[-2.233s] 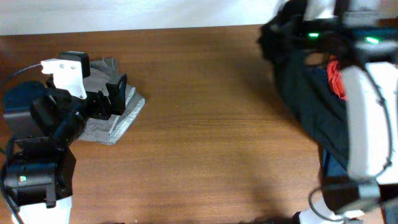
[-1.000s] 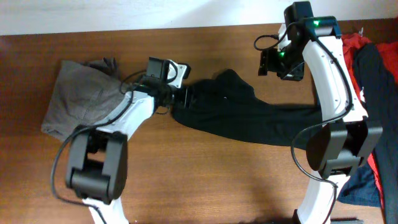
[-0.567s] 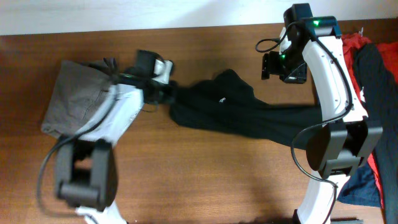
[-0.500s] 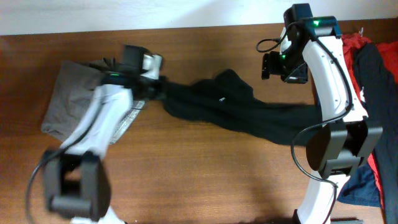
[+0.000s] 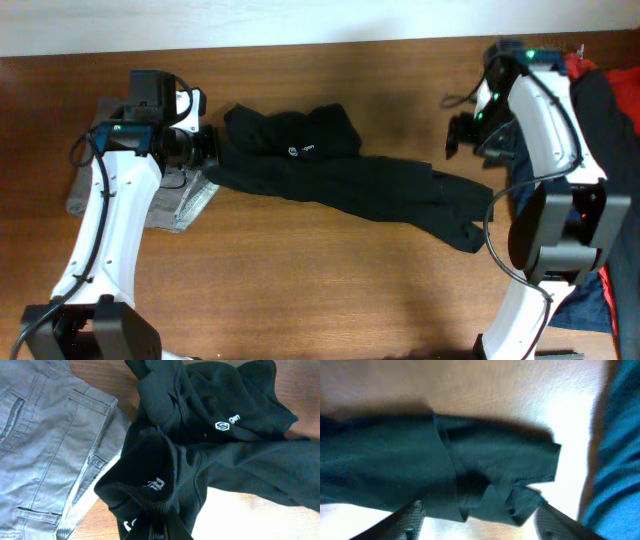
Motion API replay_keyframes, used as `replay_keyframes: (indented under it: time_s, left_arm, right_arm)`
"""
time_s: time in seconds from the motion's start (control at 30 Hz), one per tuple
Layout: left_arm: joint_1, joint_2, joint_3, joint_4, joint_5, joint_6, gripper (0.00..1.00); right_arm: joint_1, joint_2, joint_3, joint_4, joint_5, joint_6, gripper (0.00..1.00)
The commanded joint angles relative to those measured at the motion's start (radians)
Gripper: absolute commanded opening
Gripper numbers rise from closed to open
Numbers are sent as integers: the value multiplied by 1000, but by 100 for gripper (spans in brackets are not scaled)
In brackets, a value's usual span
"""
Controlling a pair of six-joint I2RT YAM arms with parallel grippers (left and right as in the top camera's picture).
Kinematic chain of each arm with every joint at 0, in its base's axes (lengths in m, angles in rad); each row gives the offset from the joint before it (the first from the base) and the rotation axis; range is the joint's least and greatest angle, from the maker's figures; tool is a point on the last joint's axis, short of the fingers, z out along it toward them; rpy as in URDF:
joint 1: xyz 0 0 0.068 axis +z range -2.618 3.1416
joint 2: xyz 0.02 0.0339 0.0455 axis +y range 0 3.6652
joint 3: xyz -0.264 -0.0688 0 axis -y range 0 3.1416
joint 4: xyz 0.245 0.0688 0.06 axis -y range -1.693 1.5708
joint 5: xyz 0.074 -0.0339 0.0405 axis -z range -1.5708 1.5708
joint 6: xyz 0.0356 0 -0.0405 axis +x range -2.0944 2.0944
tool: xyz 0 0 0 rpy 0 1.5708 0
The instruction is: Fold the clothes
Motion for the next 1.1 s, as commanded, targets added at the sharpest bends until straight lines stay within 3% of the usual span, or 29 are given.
replay_keyframes:
  time_s: [0.0, 0.17, 0.33, 0.4, 0.47, 0.53, 0.7, 0.9, 1.07]
  left_arm:
    - [-2, 0, 1, 0, -11, 19, 1]
    - [-2, 0, 1, 15, -10, 19, 1]
    - [-2, 0, 1, 14, -10, 19, 1]
    - [-2, 0, 1, 15, -10, 19, 1]
    - [-2, 0, 1, 16, -10, 19, 1]
    - [-2, 0, 1, 18, -10, 19, 0]
    - [-2, -29, 28, 18, -10, 19, 0]
    - [-2, -138, 135, 18, -10, 21, 0]
    - [-2, -285, 181, 18, -10, 96, 0]
  right_arm:
    - [12, -18, -137, 27, -139, -77, 67]
    - [49, -18, -337, 364, -254, -117, 65]
    - [55, -18, -401, 538, -305, -117, 60]
    - [55, -18, -401, 565, -306, -117, 50]
    - [53, -24, -389, 557, -365, -146, 21]
    - [40, -72, -335, 476, -489, -243, 5]
    - [5, -227, -166, 314, -401, -288, 4]
    - [-54, -403, -10, 299, -188, -136, 4]
    - [-120, -529, 29, 299, -117, -60, 4]
